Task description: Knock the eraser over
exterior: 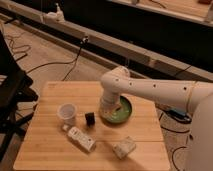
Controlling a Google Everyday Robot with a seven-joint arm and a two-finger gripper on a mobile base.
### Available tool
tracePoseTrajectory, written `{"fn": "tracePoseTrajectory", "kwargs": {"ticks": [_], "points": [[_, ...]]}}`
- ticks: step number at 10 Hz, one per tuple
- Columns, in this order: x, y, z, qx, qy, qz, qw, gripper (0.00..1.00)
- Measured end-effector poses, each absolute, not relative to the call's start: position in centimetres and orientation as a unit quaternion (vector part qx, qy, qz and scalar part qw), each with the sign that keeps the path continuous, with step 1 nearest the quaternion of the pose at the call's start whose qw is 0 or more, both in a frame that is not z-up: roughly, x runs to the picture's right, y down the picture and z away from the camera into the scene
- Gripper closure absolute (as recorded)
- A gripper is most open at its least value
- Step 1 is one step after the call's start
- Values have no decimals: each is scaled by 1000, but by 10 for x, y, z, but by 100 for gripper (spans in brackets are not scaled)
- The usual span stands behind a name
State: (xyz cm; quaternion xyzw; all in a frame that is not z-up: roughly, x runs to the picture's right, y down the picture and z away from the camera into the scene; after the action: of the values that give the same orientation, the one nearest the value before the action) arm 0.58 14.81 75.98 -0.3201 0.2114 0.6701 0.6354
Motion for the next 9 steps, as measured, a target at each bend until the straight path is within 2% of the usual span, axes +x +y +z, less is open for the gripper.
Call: {"fn": "tracePoseTrajectory", "kwargs": {"ticks": [5, 9], "points": [[-27, 179, 745, -396, 237, 607, 647, 100], [-36, 175, 773, -412, 248, 606, 634, 100]]}}
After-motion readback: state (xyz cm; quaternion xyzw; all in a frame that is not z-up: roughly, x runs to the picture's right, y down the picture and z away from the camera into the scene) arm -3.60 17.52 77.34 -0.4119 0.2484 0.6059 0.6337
